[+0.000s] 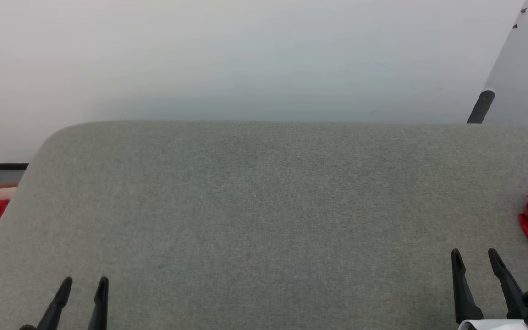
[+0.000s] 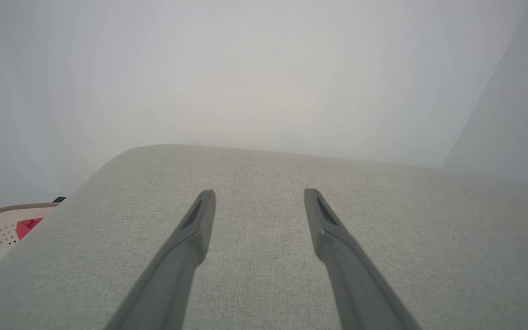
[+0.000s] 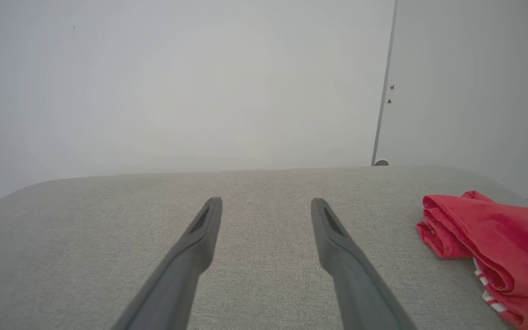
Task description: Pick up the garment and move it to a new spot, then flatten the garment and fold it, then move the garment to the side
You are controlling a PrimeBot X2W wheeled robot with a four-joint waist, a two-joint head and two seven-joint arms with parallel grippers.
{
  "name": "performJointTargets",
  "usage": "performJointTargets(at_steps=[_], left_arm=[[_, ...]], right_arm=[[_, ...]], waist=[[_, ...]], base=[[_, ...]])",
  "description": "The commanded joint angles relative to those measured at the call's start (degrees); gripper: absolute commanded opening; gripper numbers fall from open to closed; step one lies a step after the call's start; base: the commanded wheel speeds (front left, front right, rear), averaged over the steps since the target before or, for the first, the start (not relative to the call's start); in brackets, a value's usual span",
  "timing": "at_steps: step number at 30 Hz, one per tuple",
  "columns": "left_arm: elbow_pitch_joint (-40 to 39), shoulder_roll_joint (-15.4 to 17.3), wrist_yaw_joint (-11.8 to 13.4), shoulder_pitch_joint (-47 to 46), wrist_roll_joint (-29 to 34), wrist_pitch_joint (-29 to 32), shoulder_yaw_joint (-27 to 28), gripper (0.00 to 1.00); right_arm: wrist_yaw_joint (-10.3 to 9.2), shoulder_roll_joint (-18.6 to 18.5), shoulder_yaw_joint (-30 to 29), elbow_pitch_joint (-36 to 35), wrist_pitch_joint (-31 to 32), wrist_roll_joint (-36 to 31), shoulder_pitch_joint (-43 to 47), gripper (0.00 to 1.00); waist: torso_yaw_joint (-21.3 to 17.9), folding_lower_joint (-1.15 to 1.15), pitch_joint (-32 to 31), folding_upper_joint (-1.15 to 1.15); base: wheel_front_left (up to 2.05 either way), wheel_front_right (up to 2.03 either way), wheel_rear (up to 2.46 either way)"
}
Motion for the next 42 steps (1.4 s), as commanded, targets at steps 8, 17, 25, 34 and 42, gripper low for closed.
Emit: performJointTargets(at_steps=[8, 17, 25, 34, 42], left_arm=[[0.17, 0.74, 0.08, 0.45, -0.61, 0.06, -0.55, 1.00], [-0.09, 0.74, 0.08, 0.61, -0.87, 0.07, -0.44, 1.00], [0.10, 1.04, 0.08, 0.60, -1.21, 0.07, -0.47, 1.00], [-0.10, 0.78, 0.08, 0.37, -1.43, 0.06, 0.03, 1.00], [-0.03, 0.76, 0.08, -0.20, -1.76, 0.06, 0.16, 1.00]], right_arm=[[-0.06, 0.21, 0.04, -0.31, 0.09, 0.65, 0.22, 1.00], [-0.06, 0.22, 0.44, -0.22, -0.32, 1.11, 0.11, 1.00], [-0.06, 0.21, 0.71, -0.27, -0.67, 1.06, -0.14, 1.00], [-0.06, 0.21, 0.37, -0.49, -2.12, 1.05, -0.45, 1.00], [-0.06, 0.21, 0.18, -0.09, -3.44, 0.86, -0.50, 1.00]], waist=[[0.41, 0.00, 0.22, 0.00], [0.33, 0.00, 0.53, 0.00], [0.23, 0.00, 0.82, 0.00], [0.23, 0.00, 1.10, 0.00], [0.29, 0.00, 1.40, 0.00]], base=[[0.00, 0.00, 0.00], [0.00, 0.00, 0.00], [0.00, 0.00, 0.00], [0.00, 0.00, 0.00], [0.00, 0.00, 0.00]])
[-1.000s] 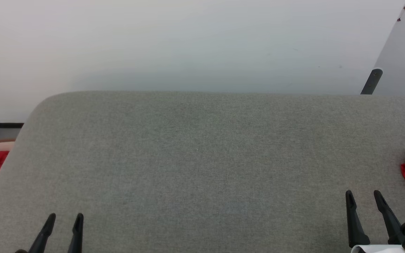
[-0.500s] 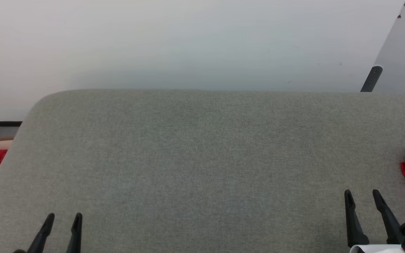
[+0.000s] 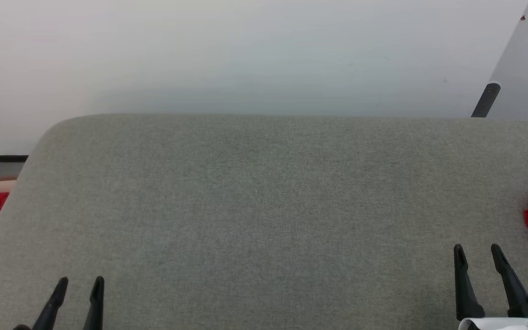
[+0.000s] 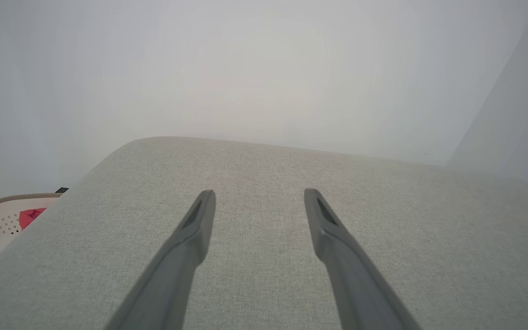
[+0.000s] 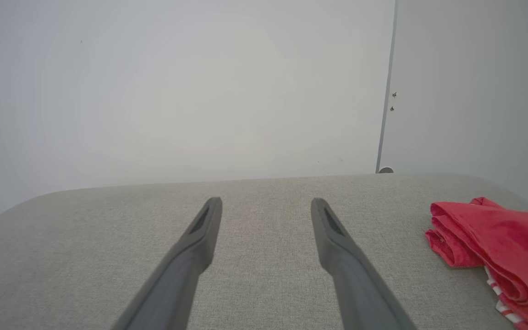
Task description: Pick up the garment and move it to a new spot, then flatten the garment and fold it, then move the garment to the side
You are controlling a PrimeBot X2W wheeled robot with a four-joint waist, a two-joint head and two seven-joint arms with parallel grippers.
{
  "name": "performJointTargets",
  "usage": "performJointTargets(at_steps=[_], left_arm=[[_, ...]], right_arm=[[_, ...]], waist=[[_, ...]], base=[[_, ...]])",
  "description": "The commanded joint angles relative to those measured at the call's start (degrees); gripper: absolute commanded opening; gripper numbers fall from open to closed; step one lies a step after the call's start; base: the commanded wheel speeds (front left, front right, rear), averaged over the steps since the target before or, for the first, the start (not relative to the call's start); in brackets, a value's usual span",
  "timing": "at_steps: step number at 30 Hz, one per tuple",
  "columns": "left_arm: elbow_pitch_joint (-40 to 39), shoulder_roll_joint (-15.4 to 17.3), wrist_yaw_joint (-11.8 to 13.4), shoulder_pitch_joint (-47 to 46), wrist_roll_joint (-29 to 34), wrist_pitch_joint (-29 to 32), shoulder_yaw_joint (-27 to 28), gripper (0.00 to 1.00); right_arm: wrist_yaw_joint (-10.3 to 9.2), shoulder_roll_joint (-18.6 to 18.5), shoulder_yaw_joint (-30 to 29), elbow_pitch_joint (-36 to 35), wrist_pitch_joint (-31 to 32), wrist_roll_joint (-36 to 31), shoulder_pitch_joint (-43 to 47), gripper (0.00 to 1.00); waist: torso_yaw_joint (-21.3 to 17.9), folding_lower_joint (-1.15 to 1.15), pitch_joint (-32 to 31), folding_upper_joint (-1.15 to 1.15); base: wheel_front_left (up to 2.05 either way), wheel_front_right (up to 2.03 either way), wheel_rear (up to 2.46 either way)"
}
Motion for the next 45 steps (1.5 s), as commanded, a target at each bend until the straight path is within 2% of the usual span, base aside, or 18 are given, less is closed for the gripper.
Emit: performJointTargets(at_steps=[1, 5, 6, 10, 27, 45], left_arm=[[0.00, 0.06, 0.08, -0.33, -0.36, 0.06, 0.03, 1.00], [0.39, -0.02, 0.08, -0.15, -0.97, 0.07, 0.27, 1.00], [0.46, -0.08, 0.00, 0.00, -0.60, 0.00, 0.36, 0.00], [2.16, -1.74, 0.00, 0.08, -1.24, 0.19, -0.36, 0.00], [5.03, -5.00, 0.03, -4.39, -15.55, 4.61, 0.32, 0.00], [7.35, -7.96, 0.02, -8.21, -27.79, 8.55, 1.05, 0.00]], right_arm=[[-0.06, 0.14, -0.07, 0.12, -0.34, 0.03, -0.30, 1.00], [-0.06, 0.14, 0.13, 0.48, -0.63, 0.29, -0.45, 1.00], [0.00, 0.00, 0.18, 0.47, -0.37, 0.09, -0.02, 0.00], [0.00, 0.13, 0.36, 2.23, -0.18, 0.92, 0.59, 0.00], [-0.01, -0.77, 0.73, 4.65, 3.53, 20.02, -2.41, 0.00], [-0.02, -1.26, 0.73, 6.74, 6.98, 36.12, -4.98, 0.00]], waist=[[-0.02, 0.00, 0.01, 0.00], [-0.22, 0.00, -0.02, 0.00], [-0.21, 0.00, 0.00, 0.00], [-0.24, 0.00, 0.00, 0.00], [-0.59, 0.00, 0.01, 0.00], [-0.95, 0.00, 0.02, 0.00]], base=[[0.00, 0.00, 0.00], [0.00, 0.00, 0.00], [0.00, 0.00, 0.00], [0.00, 0.00, 0.00], [0.00, 0.00, 0.00], [0.00, 0.00, 0.00]])
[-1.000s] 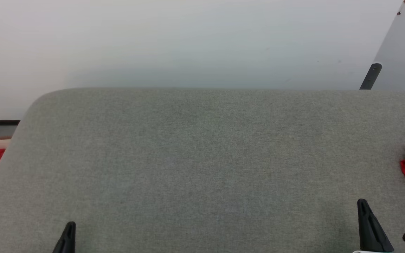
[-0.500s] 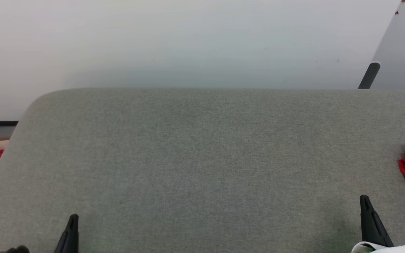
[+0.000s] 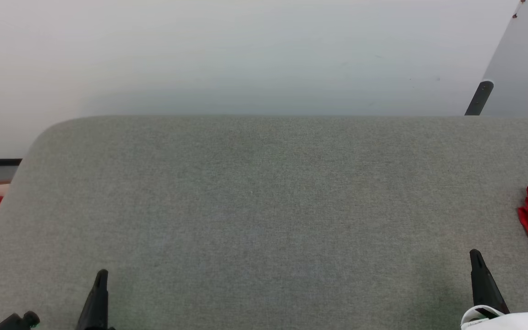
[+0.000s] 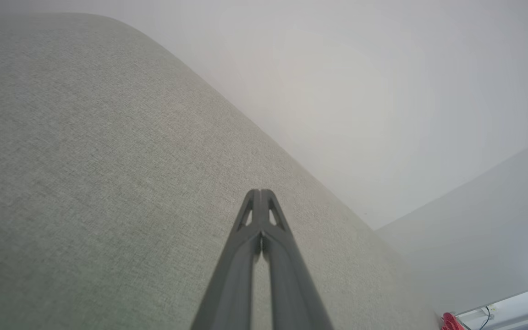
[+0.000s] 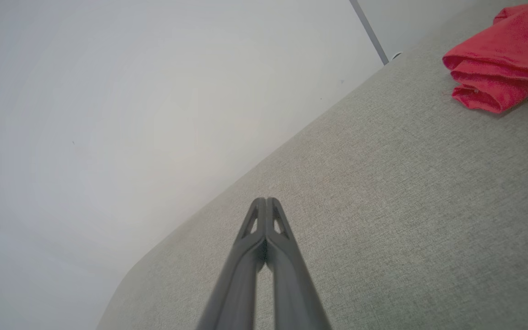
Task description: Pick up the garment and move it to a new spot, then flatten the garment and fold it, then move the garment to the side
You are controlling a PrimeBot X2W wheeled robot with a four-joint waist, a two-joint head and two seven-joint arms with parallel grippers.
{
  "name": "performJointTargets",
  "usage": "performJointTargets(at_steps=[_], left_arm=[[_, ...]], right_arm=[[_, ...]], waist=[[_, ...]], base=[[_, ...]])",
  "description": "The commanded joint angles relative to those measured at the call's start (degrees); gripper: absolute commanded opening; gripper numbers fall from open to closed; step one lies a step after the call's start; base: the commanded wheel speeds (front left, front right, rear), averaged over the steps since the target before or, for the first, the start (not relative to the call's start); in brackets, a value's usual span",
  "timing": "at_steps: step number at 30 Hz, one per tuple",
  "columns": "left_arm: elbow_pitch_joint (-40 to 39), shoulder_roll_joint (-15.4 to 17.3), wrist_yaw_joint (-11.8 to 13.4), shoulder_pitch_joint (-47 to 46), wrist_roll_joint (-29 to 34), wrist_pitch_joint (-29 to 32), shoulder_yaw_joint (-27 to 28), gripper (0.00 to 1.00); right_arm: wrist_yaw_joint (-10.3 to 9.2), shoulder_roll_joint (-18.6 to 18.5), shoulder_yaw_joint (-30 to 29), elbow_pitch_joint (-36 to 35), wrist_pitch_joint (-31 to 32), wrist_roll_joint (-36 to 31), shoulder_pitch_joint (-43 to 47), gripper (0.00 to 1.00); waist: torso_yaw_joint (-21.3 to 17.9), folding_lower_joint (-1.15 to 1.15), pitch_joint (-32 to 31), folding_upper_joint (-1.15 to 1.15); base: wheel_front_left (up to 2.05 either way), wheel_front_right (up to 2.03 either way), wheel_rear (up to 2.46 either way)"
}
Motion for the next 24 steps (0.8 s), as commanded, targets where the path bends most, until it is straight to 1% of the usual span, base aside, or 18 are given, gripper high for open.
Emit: performJointTargets(at_steps=[1, 24], left_arm=[[-0.35, 0.17, 0.03, -1.29, -1.49, 0.26, 0.52, 0.00], [1.98, -3.01, 0.04, -5.19, -13.82, 4.47, 1.41, 0.00]], right_arm=[[-0.02, -0.49, 0.07, -0.40, 0.39, 1.83, -1.65, 0.00], [-0.03, -0.66, -0.35, 1.80, 4.21, 17.97, -4.15, 0.00]], waist=[[-0.02, 0.00, 0.00, 0.00], [-0.49, 0.00, 0.02, 0.00]], base=[[0.00, 0.00, 0.00], [0.00, 0.00, 0.00]])
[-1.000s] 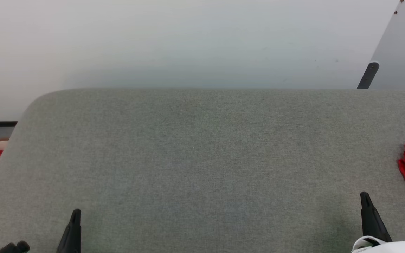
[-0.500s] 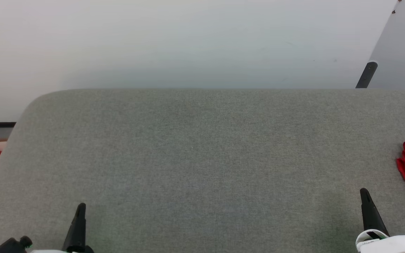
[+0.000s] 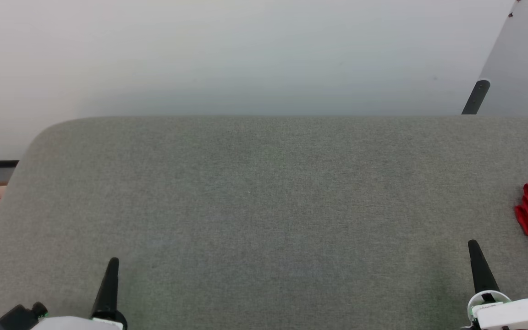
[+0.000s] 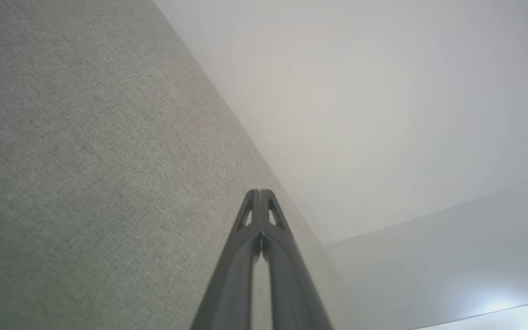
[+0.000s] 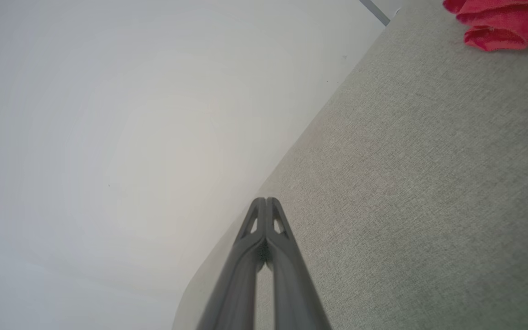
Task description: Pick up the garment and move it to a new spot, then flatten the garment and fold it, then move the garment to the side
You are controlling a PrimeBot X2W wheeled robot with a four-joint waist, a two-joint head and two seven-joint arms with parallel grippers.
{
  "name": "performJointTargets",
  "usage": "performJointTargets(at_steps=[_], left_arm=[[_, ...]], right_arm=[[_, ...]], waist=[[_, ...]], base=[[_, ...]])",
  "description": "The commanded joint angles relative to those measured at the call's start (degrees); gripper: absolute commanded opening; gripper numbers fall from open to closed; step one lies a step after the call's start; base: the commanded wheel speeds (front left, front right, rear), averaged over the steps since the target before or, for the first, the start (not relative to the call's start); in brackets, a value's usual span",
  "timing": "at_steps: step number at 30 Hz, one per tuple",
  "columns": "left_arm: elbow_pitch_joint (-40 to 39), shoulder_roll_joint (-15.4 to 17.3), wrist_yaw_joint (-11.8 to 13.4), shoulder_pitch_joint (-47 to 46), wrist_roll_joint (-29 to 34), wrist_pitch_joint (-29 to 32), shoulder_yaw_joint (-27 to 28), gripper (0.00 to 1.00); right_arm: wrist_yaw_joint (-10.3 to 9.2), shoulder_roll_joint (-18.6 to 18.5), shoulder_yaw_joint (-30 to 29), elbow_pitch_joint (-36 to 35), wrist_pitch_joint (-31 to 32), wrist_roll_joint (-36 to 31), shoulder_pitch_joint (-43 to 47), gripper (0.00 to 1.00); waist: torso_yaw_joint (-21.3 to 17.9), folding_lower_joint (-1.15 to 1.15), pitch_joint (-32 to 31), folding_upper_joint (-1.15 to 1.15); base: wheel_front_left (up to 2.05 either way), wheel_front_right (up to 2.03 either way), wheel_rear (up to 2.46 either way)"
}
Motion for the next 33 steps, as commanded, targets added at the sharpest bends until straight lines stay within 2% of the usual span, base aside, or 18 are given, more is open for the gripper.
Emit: performJointTargets(at_steps=[1, 33], left_arm=[[-0.27, 0.14, 0.04, -1.35, -1.31, 0.37, 0.36, 0.00], [2.33, -3.39, 0.06, -5.36, -14.00, 4.90, 1.48, 0.00]], right_arm=[[-0.03, -0.30, -0.13, -0.23, 0.34, 1.69, -1.10, 0.00], [-0.04, -0.16, -0.97, 2.13, 4.63, 18.25, -3.87, 0.00]], waist=[[-0.03, 0.00, 0.00, 0.00], [-0.66, 0.00, 0.02, 0.00]], base=[[0.00, 0.00, 0.00], [0.00, 0.00, 0.00]])
